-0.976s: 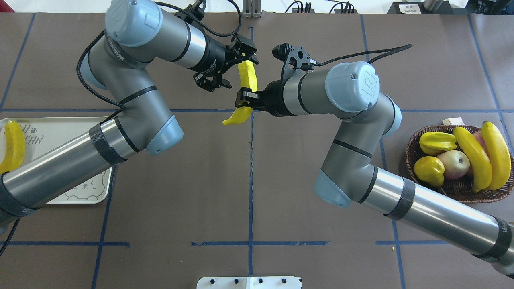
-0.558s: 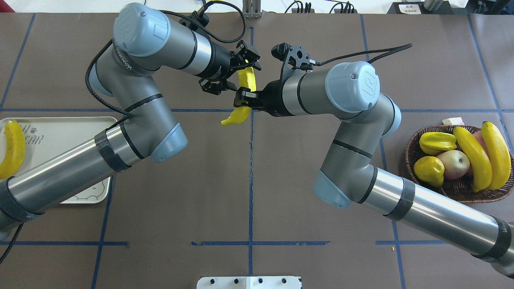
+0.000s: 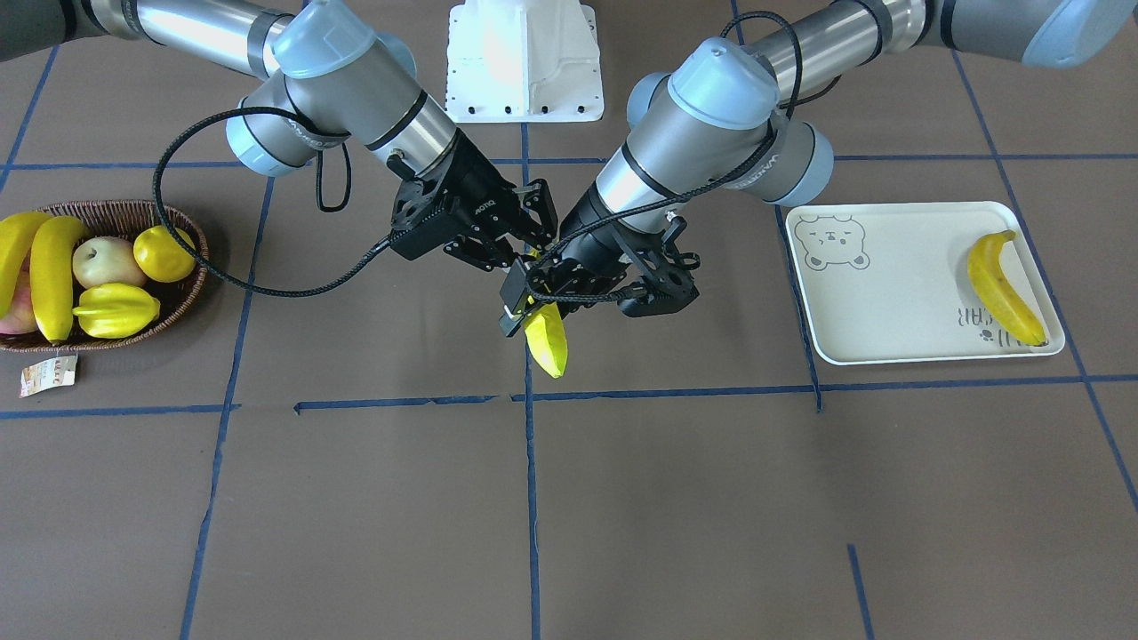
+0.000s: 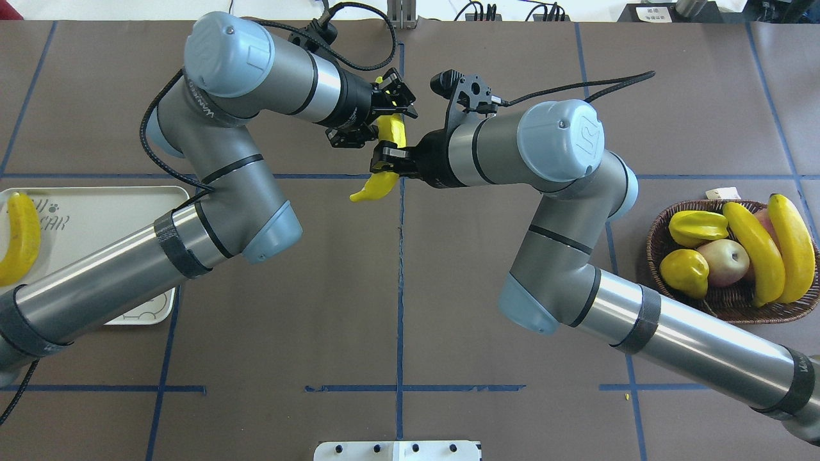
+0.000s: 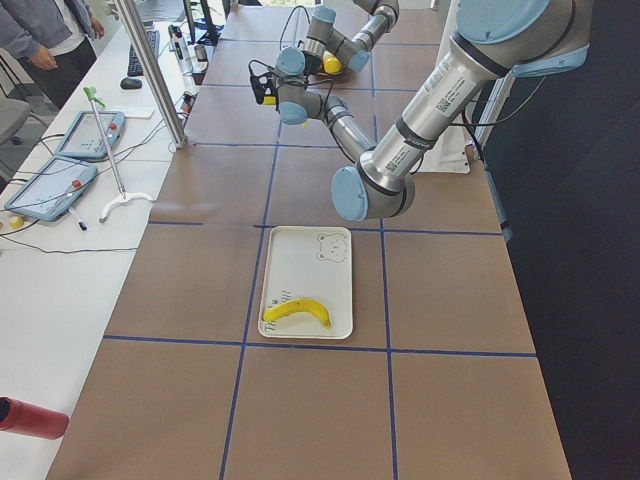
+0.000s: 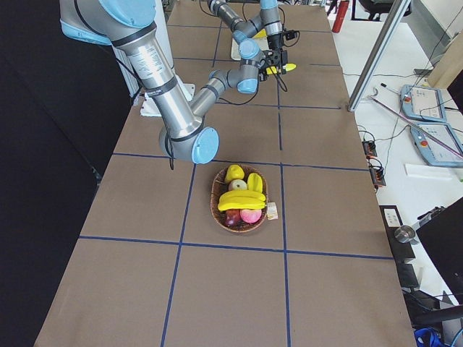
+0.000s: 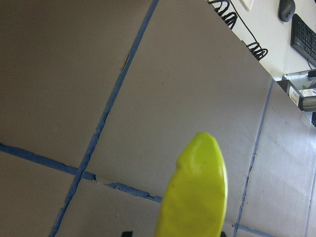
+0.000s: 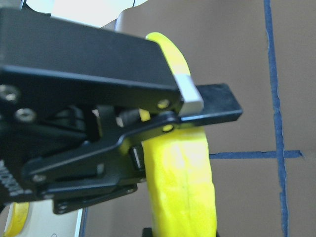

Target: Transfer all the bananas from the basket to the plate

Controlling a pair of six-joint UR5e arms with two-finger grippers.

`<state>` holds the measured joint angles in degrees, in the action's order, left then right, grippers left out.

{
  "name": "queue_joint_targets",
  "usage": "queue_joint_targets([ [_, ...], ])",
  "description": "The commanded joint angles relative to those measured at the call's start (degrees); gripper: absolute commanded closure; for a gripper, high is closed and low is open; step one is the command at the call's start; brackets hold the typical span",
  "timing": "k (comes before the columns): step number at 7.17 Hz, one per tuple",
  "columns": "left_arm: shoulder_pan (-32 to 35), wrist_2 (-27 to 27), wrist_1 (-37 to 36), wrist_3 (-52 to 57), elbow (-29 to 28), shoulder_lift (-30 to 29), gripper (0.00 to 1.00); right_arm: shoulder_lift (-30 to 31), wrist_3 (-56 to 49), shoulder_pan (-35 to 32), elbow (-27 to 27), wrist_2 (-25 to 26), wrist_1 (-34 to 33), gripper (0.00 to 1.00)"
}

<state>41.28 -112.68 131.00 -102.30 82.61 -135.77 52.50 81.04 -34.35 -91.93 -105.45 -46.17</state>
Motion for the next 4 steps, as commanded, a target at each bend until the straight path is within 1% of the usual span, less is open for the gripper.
queue_joint_targets([
  [1, 0.2, 0.0, 0.0, 0.3, 0.1, 0.3, 0.92, 0.1, 0.1, 0.2, 0.0, 0.0, 0.0, 0.79],
  [2, 0.3, 0.0, 0.0, 1.0, 0.1, 0.8, 1.0, 0.2, 0.3, 0.1, 0.0, 0.0, 0.2, 0.36],
  [3, 0.6, 0.0, 0.0, 2.9, 0.1, 0.8, 1.0, 0.3, 0.4, 0.0, -0.1, -0.1, 0.3, 0.01],
  [4, 0.8, 0.0, -0.1, 3.2, 0.0, 0.9, 1.0, 0.4, 0.4, -0.3, -0.1, -0.1, 0.3, 0.01],
])
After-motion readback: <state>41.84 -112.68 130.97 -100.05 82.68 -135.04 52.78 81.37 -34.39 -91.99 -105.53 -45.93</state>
